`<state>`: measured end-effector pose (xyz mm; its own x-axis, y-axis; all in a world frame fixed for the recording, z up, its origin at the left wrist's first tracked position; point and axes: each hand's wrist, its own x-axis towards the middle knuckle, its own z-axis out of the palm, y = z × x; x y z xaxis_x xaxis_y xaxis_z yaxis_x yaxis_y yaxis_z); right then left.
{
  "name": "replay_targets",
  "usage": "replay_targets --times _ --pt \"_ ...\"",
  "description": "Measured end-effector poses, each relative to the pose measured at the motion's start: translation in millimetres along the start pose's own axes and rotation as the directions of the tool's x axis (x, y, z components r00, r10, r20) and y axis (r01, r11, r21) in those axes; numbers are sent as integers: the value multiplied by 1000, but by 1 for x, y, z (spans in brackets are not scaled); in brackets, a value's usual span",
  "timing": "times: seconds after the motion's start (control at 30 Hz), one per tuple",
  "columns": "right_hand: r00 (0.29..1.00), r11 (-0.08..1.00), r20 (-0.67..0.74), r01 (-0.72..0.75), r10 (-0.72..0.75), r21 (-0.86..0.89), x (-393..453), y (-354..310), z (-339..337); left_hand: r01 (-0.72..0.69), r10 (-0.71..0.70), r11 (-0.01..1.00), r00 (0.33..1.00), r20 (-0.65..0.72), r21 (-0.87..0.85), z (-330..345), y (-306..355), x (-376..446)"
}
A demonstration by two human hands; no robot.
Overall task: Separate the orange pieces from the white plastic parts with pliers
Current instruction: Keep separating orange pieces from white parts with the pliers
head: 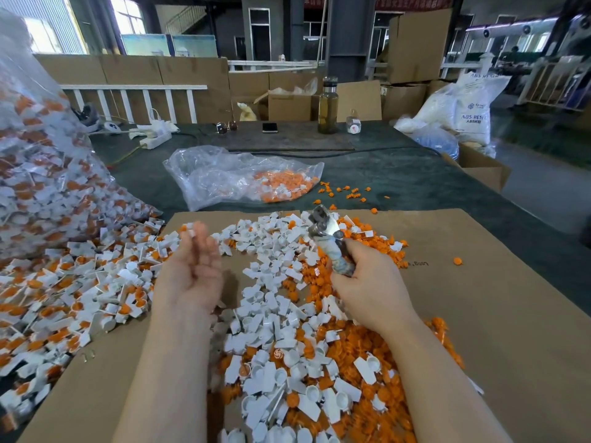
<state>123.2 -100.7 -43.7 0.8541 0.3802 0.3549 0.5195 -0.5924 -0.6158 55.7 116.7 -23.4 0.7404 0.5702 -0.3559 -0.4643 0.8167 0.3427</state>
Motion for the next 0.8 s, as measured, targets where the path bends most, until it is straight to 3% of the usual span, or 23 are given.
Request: replay_targets --times 0.07,0.17,0.4,0.47,0.5,0.53,0.57,0.6,0.63,0.7,0.8 --pt "999 1000 -33 -26 26 -14 1 1 0 -17 8 977 999 -41 -212 -6 11 5" --pt "994 996 -69 -83 79 -44 3 3 0 -58 29 928 996 -82 -369 -11 19 9" --pt "985 990 -126 -127 120 -55 4 3 -1 -105 72 871 994 -86 -480 -14 18 12" --pt "984 989 -124 -134 126 -60 4 4 0 -86 71 955 996 -62 -282 -13 16 13" --pt "984 989 -127 -136 127 -59 4 4 0 -91 90 995 995 -44 -35 -10 13 12" --pt "983 989 -130 -135 127 -58 4 4 0 -119 125 949 992 -4 294 -7 9 8" --pt "983 989 -132 -133 124 -57 4 4 0 -171 156 779 985 78 604 -3 3 4" --pt "984 990 -133 -131 122 -59 4 4 1 -243 154 544 970 189 803 0 -4 -2" --pt "983 990 -136 -130 120 -63 4 3 1 -315 106 323 949 296 893 3 -12 -8" --pt "983 988 -138 -132 121 -77 4 3 1 -423 -74 -10 904 421 906 6 -28 -18" --pt "985 988 -129 -128 116 -87 4 3 1 -460 -222 -389 888 403 799 6 -43 -19"
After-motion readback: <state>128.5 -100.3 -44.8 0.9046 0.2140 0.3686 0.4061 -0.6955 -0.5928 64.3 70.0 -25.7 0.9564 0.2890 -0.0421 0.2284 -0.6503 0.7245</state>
